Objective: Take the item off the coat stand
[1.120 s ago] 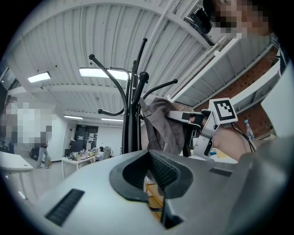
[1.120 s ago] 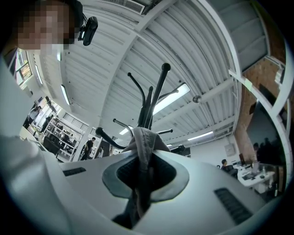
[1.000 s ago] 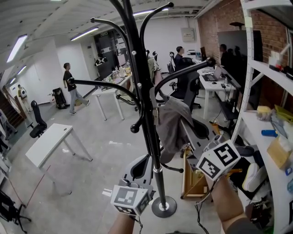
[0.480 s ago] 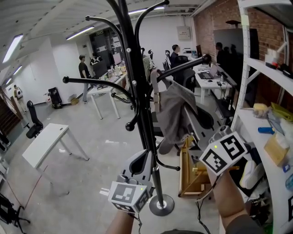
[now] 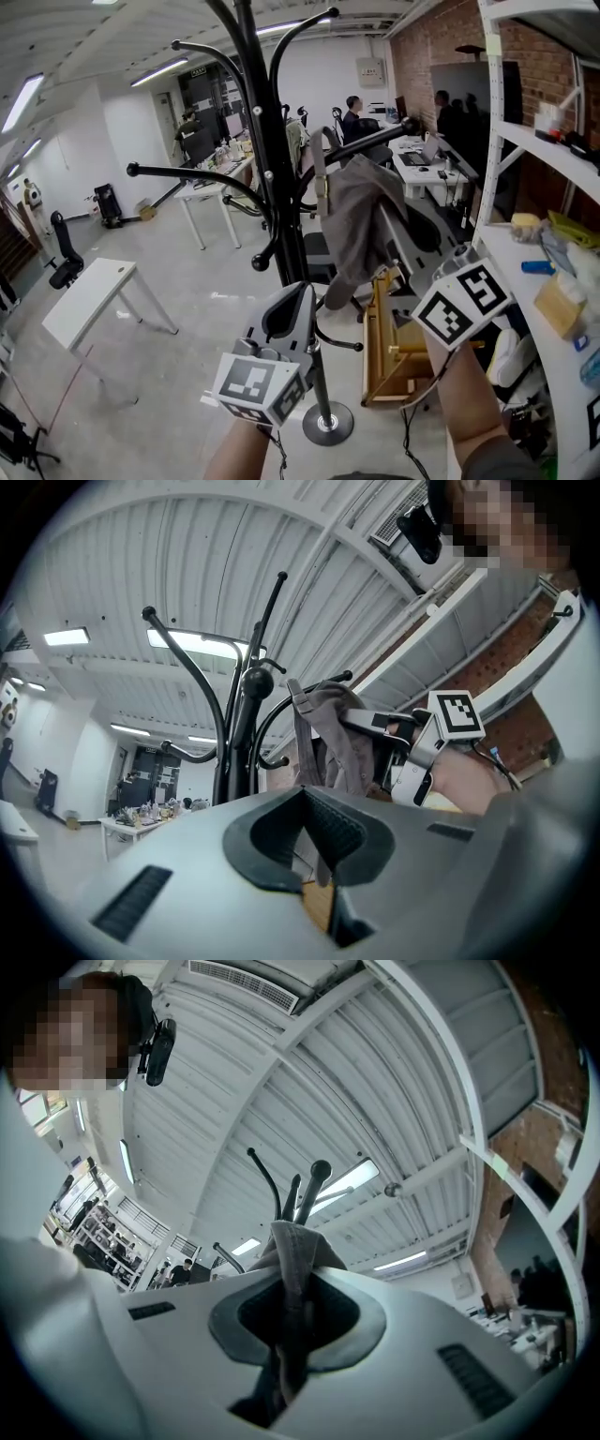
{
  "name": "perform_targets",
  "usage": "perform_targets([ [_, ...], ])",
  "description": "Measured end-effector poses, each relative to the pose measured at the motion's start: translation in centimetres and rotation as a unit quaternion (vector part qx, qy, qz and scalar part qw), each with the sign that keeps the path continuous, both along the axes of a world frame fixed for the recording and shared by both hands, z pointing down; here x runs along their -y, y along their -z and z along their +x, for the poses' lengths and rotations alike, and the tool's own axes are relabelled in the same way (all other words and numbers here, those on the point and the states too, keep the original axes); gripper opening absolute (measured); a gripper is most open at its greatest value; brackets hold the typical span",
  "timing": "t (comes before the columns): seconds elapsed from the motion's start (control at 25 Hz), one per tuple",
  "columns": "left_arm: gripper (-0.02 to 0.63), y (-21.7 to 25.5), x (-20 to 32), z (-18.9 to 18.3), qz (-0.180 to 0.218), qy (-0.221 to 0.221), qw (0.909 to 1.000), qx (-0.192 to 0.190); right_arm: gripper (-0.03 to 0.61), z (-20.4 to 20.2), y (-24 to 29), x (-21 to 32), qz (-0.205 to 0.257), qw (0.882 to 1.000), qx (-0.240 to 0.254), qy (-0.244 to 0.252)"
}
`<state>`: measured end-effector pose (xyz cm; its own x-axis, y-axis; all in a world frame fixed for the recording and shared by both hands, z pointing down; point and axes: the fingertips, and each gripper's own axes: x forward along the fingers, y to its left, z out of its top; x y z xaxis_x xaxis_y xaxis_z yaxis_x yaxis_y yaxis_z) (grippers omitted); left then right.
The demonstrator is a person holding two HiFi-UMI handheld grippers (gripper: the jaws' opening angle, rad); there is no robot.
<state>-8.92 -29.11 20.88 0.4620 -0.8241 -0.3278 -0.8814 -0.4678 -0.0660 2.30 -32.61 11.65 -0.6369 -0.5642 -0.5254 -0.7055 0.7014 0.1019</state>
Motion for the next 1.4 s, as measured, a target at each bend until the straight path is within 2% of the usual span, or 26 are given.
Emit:
perform_targets([
  [0.32, 0.008, 3.3, -0.3, 1.8, 0.033, -0.020, 0.9992, 0.003, 0.029, 1.7, 1.9, -0.4, 0.003, 1.000, 0.021, -0.004],
  [0.48, 0.007, 4.5, -0.7, 2.6, 0.026, -0.021, 0.9994, 0.002, 0.029, 2.8, 2.6, -0.8, 0.010, 0.999, 0.032, -0.012],
  [0.6, 0.006, 4.8, -0.9, 3.0, 0.046, -0.031, 0.9985, 0.007, 0.029, 3.8, 3.0, -1.3, 0.011, 0.999, 0.043, -0.013],
  [0.92, 0.008, 5.0, -1.7, 4.5, 0.040, -0.046, 0.9981, 0.001, 0.029, 6.2, 3.6, -3.1, 0.023, 0.998, 0.056, -0.029],
  [1.28, 0.008, 4.0, -3.5, 6.0, 0.012, -0.060, 0.9981, 0.002, 0.029, 8.6, 3.1, -5.8, 0.030, 0.996, 0.072, -0.050],
  [1.4, 0.006, 3.7, -4.3, 6.3, 0.024, -0.074, 0.9970, 0.000, 0.029, 9.2, 2.5, -6.7, 0.025, 0.995, 0.074, -0.061],
])
